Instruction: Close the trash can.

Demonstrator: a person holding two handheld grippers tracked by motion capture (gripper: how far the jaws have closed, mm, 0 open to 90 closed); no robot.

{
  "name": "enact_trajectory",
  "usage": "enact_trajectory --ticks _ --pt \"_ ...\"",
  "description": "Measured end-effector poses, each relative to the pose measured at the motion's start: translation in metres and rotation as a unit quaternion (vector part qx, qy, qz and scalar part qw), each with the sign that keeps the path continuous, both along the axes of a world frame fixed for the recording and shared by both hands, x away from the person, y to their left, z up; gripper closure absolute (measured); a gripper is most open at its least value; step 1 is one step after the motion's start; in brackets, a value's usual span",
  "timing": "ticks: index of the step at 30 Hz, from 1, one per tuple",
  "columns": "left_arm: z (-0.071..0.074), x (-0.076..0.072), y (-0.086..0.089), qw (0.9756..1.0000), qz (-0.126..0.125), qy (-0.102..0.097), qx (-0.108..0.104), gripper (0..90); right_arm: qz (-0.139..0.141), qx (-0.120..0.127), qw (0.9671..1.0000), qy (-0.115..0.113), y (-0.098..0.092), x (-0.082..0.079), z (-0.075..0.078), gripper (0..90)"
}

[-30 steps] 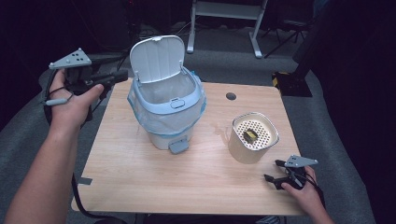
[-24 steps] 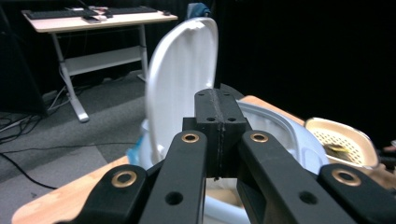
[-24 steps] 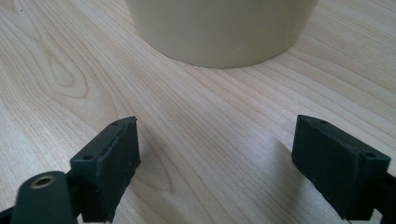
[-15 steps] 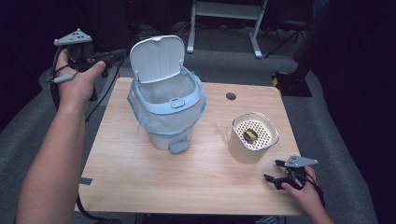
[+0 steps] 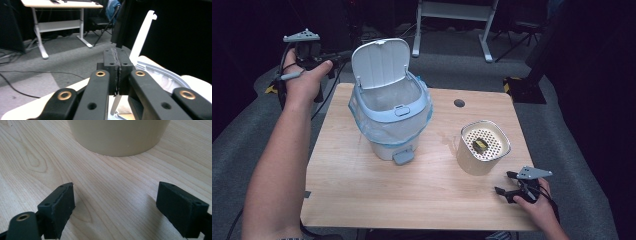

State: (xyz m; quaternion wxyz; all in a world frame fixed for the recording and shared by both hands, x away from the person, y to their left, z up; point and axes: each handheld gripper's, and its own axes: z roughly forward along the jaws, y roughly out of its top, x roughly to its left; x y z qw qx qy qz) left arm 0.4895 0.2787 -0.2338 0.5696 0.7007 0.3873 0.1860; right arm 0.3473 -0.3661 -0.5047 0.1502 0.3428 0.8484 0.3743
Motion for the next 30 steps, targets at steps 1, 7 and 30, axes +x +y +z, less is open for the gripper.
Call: enact_trajectory --ticks 1,7,30 --pt "-0.001 0.0 -0.001 0.9999 -0.01 0.001 -0.004 85.2 0.0 0.0 1.0 0.0 0.0 0.0 0.0 15.0" --pt "0.001 -0.012 -0.013 0.9992 -0.037 -0.003 0.012 84.3 0.001 -0.001 1.0 0.0 0.0 0.0 0.0 15.0" --pt "-0.035 -0.044 -0.079 0.9923 -0.108 0.014 0.059 55.7 0.001 -0.001 1.0 0.0 0.0 0.0 0.0 15.0"
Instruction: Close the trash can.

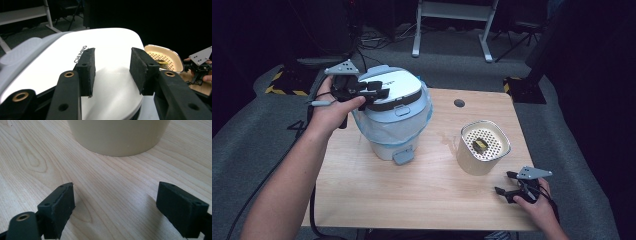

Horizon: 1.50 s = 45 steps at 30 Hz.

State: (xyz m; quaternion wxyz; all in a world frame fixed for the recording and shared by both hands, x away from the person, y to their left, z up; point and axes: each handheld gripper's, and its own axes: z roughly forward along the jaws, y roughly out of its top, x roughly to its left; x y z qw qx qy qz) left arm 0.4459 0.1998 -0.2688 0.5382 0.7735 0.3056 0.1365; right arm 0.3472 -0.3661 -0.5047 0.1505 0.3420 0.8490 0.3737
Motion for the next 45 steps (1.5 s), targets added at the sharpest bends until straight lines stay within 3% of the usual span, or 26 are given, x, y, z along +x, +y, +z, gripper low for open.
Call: enact_trajectory --ticks 5,10,14,24,27,33,34,38,41,45 --pt "-0.006 0.002 -0.007 1.0 -0.004 0.001 0.005 53.9 0.0 0.0 1.0 0.0 0.0 0.0 0.0 15.0" --pt "-0.007 0.003 -0.015 0.9995 0.0 -0.009 0.031 51.2 0.0 0.0 1.0 0.0 0.0 0.0 0.0 15.0" --pt "-0.009 0.002 -0.022 0.9977 0.003 -0.019 0.065 50.0 0.0 0.0 1.0 -0.001 0.0 0.0 0.0 15.0" --pt "-0.009 0.0 -0.029 0.9972 0.007 -0.024 0.07 49.5 0.0 0.0 1.0 0.0 0.0 0.0 0.0 15.0" --pt "-0.006 0.0 -0.032 0.9964 0.009 -0.018 0.082 49.9 0.0 0.0 1.0 0.0 0.0 0.0 0.0 15.0" --pt "-0.006 -0.003 -0.036 0.9956 0.011 -0.024 0.09 56.8 0.0 0.0 1.0 0.0 0.0 0.0 0.0 15.0" --pt "-0.007 -0.003 -0.037 0.9934 0.01 -0.029 0.11 57.0 0.0 0.0 1.0 0.0 0.0 0.0 0.0 15.0" --pt "-0.006 -0.004 -0.042 0.9931 0.015 -0.026 0.114 60.6 0.001 0.0 1.0 0.0 0.0 0.0 0.0 14.9" --pt "-0.008 -0.002 -0.042 0.9946 0.008 -0.03 0.099 60.3 0.002 0.0 1.0 0.0 0.0 0.0 0.0 14.9" --pt "-0.009 -0.001 -0.04 0.9967 0.011 -0.018 0.079 42.0 0.004 0.0 1.0 0.0 -0.001 0.0 0.0 14.9"
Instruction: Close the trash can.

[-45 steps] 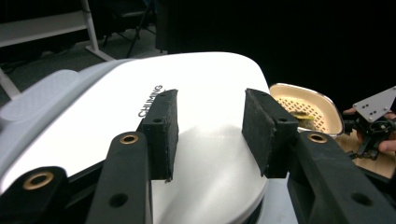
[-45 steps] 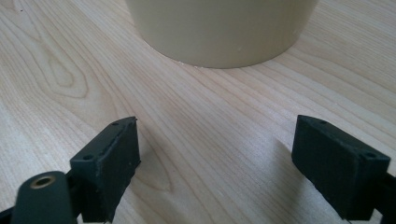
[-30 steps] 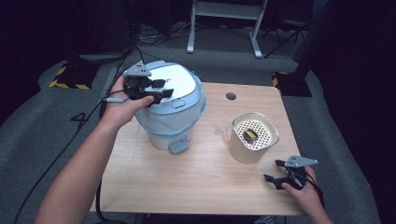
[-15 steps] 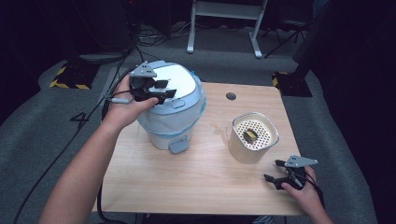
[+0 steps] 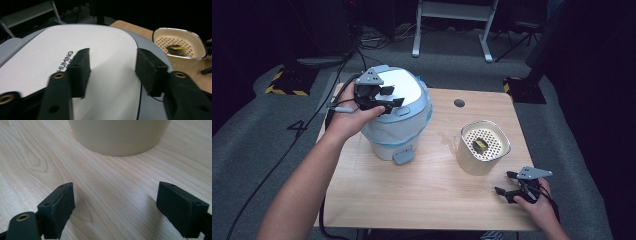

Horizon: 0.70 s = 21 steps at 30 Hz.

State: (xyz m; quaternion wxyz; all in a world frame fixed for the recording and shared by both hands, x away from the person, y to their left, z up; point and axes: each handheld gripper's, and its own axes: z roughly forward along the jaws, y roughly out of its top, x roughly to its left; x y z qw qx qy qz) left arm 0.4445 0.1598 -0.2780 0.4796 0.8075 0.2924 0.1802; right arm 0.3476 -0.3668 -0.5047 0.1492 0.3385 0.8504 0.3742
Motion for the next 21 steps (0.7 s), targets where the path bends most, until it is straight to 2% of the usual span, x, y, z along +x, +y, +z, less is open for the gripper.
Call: enact_trajectory --ticks 1,2,8,10,15,17,19,21 --pt "0.001 -0.001 0.003 0.9999 -0.003 0.005 -0.01 40.8 0.0 0.0 1.0 0.0 0.0 0.0 0.0 14.9" --pt "0.002 -0.002 0.004 0.9999 -0.001 0.002 -0.014 39.6 0.001 0.0 1.0 0.0 0.0 0.0 0.0 14.9" --pt "0.01 -0.019 0.008 0.9997 -0.012 -0.016 -0.017 37.3 0.001 0.0 1.0 0.0 0.0 0.0 0.0 14.9" --pt "0.013 -0.035 0.009 0.9994 -0.023 -0.022 -0.014 36.9 0.001 0.0 1.0 0.0 0.0 0.0 0.0 14.9" --pt "0.007 -0.057 0.01 0.9993 -0.031 -0.021 -0.006 36.3 0.001 0.0 1.0 0.0 0.0 0.0 0.0 14.9" --pt "0.005 -0.062 0.011 0.9993 -0.032 -0.019 -0.009 36.2 0.001 0.0 1.0 0.0 0.0 0.0 0.0 14.9" --pt "0.002 -0.073 0.013 0.9992 -0.032 -0.019 -0.014 36.2 0.001 -0.001 1.0 0.0 0.0 0.0 0.0 14.9" --pt "0.0 -0.076 0.015 0.9992 -0.032 -0.021 -0.012 36.1 0.001 0.0 1.0 0.0 0.0 0.0 0.0 14.9"
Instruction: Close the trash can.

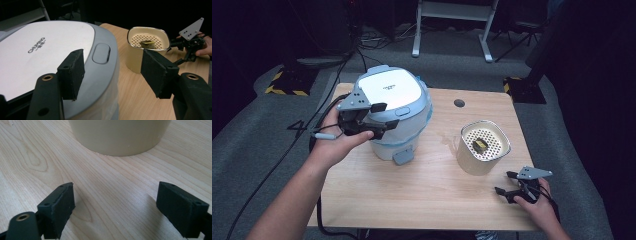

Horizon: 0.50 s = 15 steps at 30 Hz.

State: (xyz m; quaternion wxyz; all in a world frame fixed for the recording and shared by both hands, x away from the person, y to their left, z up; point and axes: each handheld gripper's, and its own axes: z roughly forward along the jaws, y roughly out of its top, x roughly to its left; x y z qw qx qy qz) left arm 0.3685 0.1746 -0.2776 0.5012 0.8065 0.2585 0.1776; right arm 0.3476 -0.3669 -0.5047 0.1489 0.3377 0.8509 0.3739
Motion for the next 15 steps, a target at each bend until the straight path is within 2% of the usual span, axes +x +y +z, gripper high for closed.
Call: enact_trajectory --ticks 3,7,15 --pt "-0.007 -0.011 0.005 1.0 0.002 0.004 -0.004 35.8 0.0 0.0 1.0 0.0 0.0 0.0 0.0 14.9" --pt "-0.016 -0.017 0.008 0.9999 0.001 0.009 -0.003 35.7 0.0 0.0 1.0 0.0 0.0 0.0 0.0 14.9" --pt "-0.046 -0.034 0.018 0.9996 0.009 0.025 0.007 35.0 0.0 0.0 1.0 0.0 0.0 0.0 0.0 14.9"
